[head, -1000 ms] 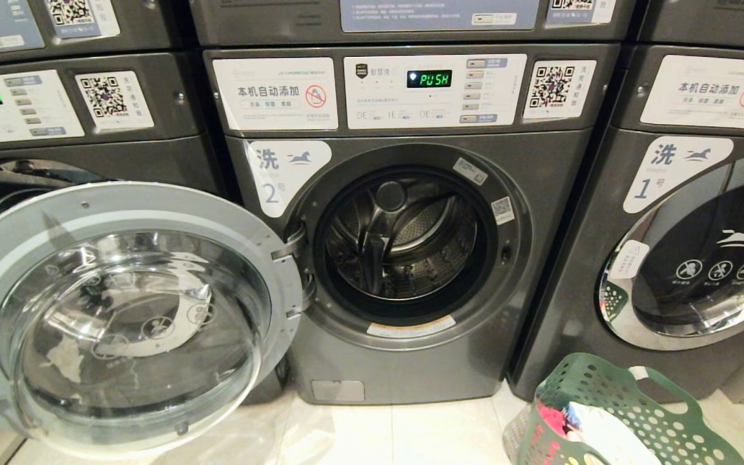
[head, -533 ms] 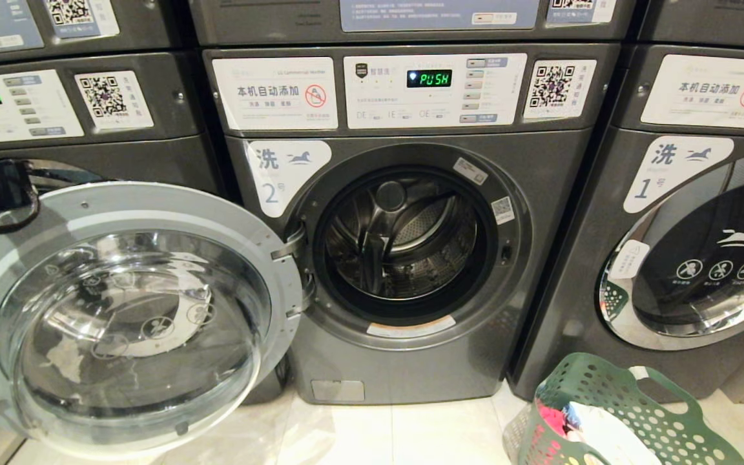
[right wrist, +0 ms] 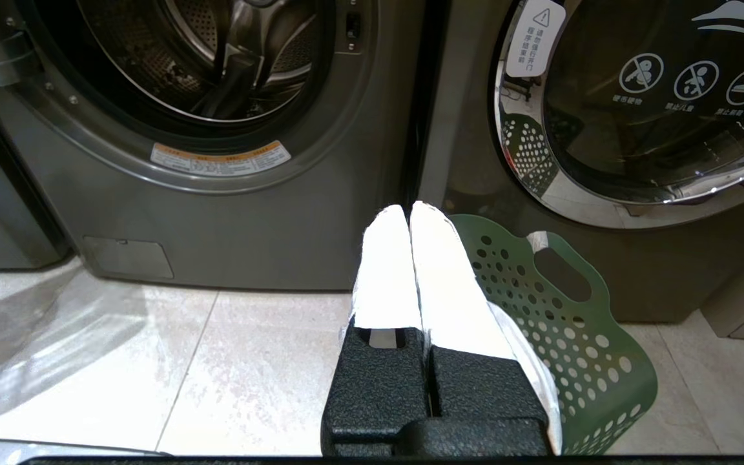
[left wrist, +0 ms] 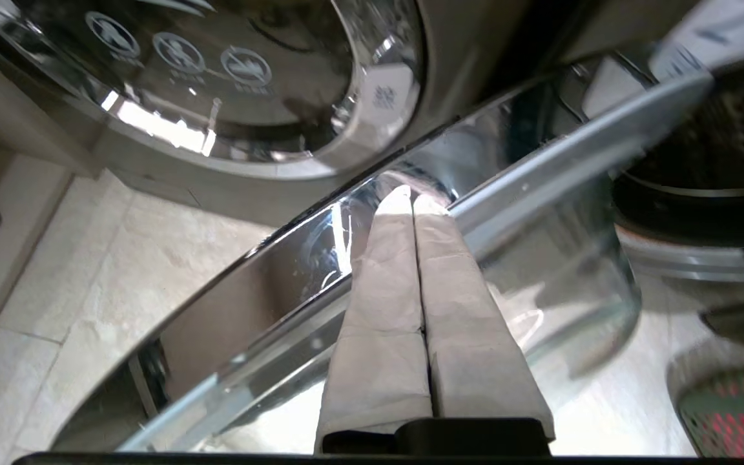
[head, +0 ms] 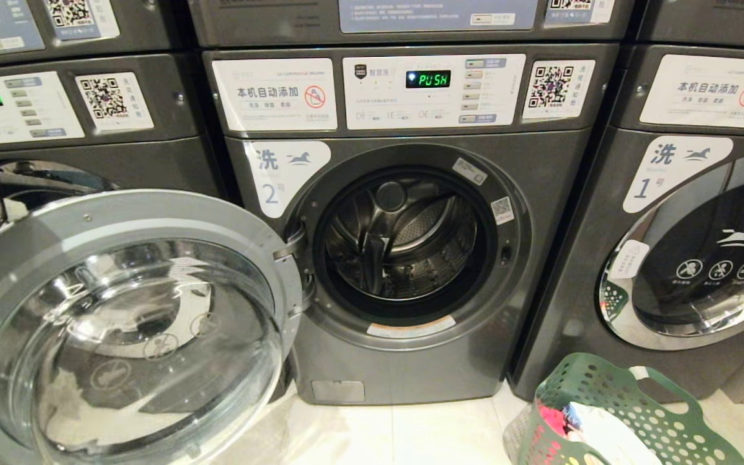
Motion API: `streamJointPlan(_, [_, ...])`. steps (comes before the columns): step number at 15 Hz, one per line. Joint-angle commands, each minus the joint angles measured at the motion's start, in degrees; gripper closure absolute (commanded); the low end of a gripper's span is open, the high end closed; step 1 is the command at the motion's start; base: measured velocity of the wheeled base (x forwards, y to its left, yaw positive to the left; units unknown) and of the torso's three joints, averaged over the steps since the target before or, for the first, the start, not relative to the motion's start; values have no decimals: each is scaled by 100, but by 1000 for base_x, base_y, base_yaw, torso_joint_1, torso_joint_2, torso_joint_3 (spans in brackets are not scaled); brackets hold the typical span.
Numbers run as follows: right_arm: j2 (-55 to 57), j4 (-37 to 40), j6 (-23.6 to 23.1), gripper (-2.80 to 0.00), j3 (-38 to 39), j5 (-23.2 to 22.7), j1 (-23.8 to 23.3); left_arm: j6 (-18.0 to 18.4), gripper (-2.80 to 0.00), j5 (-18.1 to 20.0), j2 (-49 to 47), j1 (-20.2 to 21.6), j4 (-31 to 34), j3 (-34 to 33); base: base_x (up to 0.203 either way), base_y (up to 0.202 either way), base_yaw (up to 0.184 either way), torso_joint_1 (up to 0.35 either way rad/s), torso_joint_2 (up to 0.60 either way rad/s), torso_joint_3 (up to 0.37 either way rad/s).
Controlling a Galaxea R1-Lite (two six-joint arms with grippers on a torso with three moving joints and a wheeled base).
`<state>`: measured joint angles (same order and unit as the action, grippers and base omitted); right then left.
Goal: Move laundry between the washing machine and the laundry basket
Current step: Close the washing machine door with the left hand
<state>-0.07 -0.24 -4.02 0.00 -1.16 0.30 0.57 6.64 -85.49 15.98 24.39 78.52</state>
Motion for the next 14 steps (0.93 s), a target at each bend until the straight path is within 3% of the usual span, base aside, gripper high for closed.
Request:
streamJointPlan(1, [7, -2, -2, 0, 0, -7, 5, -3, 0, -8, 502, -96, 364, -17, 0, 0, 0, 0, 0, 0])
streamJointPlan(8, [7, -2, -2, 0, 0, -7, 5, 4, 0, -30, 1861, -1084, 1772, -240, 0, 0, 0, 0, 0, 0])
streamJointPlan(12, [7, -2, 7, 0, 0, -7, 5, 4, 0, -23, 2169, -1343, 2395, -249, 0, 0, 0, 0, 0, 0])
streamJointPlan(14, [7, -2, 7, 0, 0, 2, 5, 13, 0, -148, 2110, -1336, 2260, -193, 0, 0, 0, 0, 0, 0])
